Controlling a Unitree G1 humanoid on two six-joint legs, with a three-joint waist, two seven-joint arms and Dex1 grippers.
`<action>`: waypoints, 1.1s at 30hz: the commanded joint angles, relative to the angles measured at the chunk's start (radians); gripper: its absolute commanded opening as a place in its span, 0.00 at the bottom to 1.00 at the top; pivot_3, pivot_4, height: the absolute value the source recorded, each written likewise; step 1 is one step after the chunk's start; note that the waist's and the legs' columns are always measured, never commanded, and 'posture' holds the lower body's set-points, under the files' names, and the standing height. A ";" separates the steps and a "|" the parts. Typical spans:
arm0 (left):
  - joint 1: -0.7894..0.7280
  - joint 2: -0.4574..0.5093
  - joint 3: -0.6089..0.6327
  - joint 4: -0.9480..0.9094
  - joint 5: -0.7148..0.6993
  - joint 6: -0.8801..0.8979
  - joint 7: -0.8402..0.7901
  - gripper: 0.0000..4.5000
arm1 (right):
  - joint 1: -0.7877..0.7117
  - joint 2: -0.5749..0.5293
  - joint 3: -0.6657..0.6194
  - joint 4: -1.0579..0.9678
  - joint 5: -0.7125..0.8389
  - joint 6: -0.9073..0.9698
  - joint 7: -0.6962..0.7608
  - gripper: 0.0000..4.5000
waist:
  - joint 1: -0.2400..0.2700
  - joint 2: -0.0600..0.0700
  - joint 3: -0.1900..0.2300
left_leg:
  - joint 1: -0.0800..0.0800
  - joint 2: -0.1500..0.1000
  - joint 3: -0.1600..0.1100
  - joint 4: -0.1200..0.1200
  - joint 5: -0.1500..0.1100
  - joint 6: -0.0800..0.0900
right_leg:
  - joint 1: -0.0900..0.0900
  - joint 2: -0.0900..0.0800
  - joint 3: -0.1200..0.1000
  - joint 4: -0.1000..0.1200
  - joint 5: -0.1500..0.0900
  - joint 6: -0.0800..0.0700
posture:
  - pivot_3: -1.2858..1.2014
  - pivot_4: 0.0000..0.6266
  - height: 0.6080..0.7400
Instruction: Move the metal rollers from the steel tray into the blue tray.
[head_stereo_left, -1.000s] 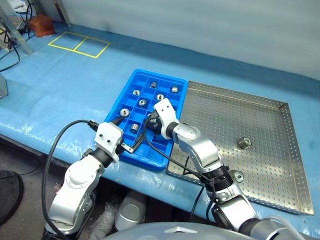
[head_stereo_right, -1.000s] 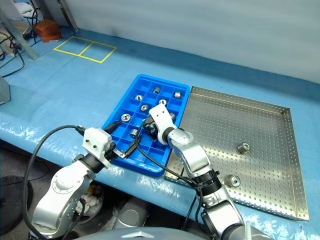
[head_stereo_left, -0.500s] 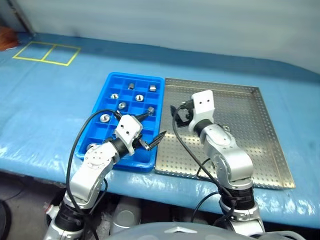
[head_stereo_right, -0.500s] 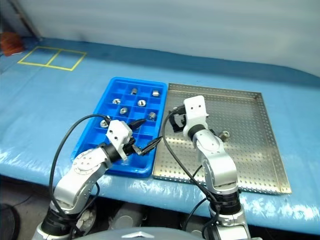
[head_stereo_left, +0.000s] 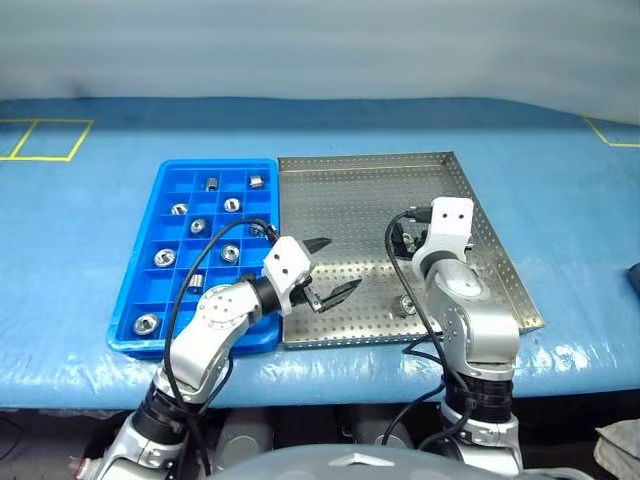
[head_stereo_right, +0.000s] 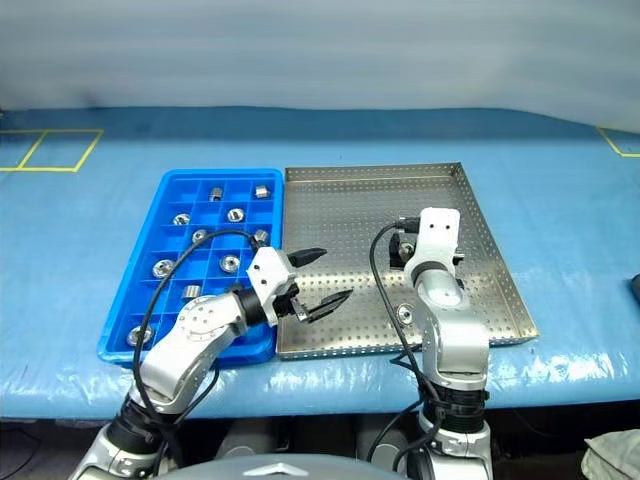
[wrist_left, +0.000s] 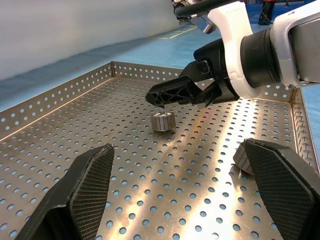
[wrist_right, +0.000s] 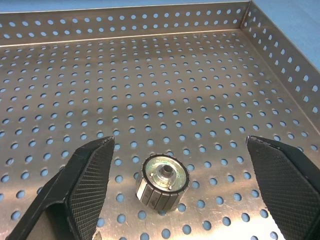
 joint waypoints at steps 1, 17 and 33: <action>0.001 -0.034 -0.021 -0.004 -0.020 -0.001 -0.001 1.00 | -0.083 0.036 -0.059 0.153 0.003 -0.084 -0.058 0.99 | -0.002 0.000 0.000 | 0.001 0.000 0.001 0.000 0.000 0.000 | 0.000 0.000 0.001 0.000 0.001 0.001 | 0.53 0.24 1.00; 0.048 -0.040 -0.037 -0.041 -0.013 0.002 0.018 1.00 | -0.132 0.044 -0.066 0.419 0.003 -0.189 -0.091 0.99 | 0.009 0.000 0.000 | 0.001 0.000 0.001 -0.001 0.000 0.001 | 0.000 -0.001 0.002 -0.001 0.002 -0.001 | 0.56 0.24 1.00; 0.055 -0.048 -0.007 -0.030 -0.007 -0.025 0.062 1.00 | -0.037 0.004 0.086 0.027 0.002 0.016 -0.012 0.40 | 0.011 0.001 0.000 | 0.001 0.001 0.001 -0.001 0.000 0.001 | 0.000 -0.001 0.002 -0.001 0.002 0.000 | 0.56 0.24 1.00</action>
